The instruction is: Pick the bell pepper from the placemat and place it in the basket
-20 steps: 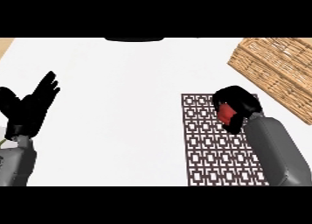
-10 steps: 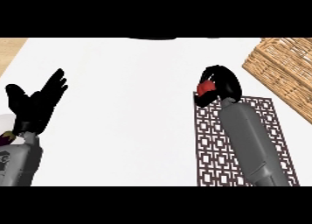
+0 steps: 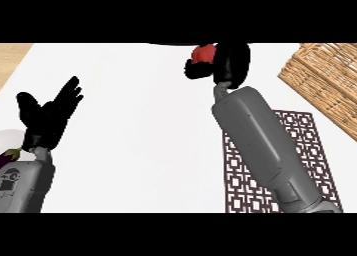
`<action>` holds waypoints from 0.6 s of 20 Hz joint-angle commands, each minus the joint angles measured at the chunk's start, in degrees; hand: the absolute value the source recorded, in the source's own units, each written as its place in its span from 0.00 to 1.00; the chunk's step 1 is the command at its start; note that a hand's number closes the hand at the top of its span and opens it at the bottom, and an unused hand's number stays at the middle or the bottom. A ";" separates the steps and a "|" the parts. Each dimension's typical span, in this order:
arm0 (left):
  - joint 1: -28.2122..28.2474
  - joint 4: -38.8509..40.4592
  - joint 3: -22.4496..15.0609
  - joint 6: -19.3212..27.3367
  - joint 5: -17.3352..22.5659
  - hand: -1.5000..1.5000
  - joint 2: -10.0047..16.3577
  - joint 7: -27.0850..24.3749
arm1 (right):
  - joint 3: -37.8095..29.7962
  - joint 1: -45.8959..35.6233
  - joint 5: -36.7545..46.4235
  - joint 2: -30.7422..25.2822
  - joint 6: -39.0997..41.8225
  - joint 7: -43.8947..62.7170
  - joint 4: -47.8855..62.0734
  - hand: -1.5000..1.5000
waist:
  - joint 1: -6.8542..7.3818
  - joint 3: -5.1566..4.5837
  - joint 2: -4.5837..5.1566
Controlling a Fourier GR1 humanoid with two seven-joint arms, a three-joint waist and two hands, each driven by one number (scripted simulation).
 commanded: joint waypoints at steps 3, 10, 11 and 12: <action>1.55 2.04 2.09 -0.74 0.77 0.50 1.00 -2.16 | 8.70 -11.28 7.99 0.16 -5.90 21.83 2.98 1.00 | -2.30 -0.03 0.07; 1.88 -0.78 1.75 -0.79 0.59 0.50 1.06 -0.82 | -1.47 -24.79 11.08 -3.26 1.10 23.28 11.97 1.00 | -2.57 0.04 0.48; 1.47 -0.26 2.22 -0.16 0.55 0.50 1.06 0.10 | -0.27 -23.94 13.99 -2.04 -0.80 25.03 11.70 1.00 | -3.07 0.05 0.33; 0.24 0.74 2.20 1.58 -0.20 0.50 -0.07 -0.75 | -1.55 -24.90 13.90 -3.02 -1.26 24.22 13.26 1.00 | -3.10 0.04 0.45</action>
